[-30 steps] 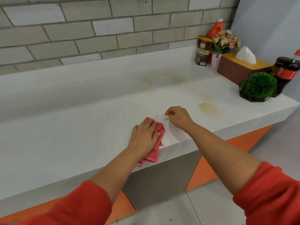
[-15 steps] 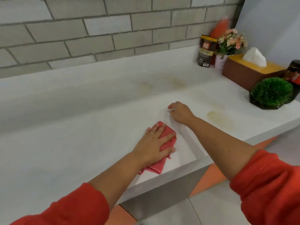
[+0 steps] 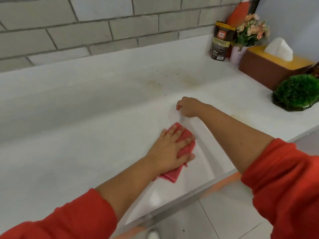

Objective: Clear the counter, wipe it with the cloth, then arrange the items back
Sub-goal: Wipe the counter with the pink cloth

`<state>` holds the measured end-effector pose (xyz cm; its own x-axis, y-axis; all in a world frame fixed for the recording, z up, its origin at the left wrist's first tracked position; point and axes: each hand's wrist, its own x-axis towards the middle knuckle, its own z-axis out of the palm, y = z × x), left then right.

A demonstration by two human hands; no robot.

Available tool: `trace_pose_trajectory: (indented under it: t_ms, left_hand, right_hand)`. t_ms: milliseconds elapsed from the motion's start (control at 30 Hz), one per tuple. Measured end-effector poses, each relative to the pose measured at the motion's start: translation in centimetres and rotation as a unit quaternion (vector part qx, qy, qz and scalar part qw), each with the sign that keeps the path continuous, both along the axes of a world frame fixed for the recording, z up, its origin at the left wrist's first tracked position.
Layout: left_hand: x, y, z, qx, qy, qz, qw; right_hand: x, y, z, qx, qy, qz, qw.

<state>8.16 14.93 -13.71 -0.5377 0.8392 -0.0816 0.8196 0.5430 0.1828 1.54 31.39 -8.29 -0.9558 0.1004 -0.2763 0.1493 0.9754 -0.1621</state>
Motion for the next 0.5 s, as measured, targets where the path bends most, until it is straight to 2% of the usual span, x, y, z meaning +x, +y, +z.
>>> trace_pose_trajectory:
  t_ms: [133,267,400,500]
  left_hand:
    - [3.8,-1.1,0.0,-0.003,-0.022,-0.113,0.993]
    - [0.8,-4.1,0.0,-0.005,-0.021,-0.110,0.994]
    - [-7.3,-6.1,0.0,0.015,-0.011,0.064,0.998]
    - [-11.6,-4.5,-0.4,0.025,0.017,0.234,0.972]
  right_hand:
    - [0.0,0.6,0.0,-0.008,-0.013,0.007,1.000]
    - [0.1,0.8,0.2,-0.010,-0.024,0.004,1.000]
    - [-0.3,0.2,0.1,0.007,-0.020,-0.003,1.000]
    - [-1.0,-0.1,0.2,0.030,-0.034,-0.013,0.999]
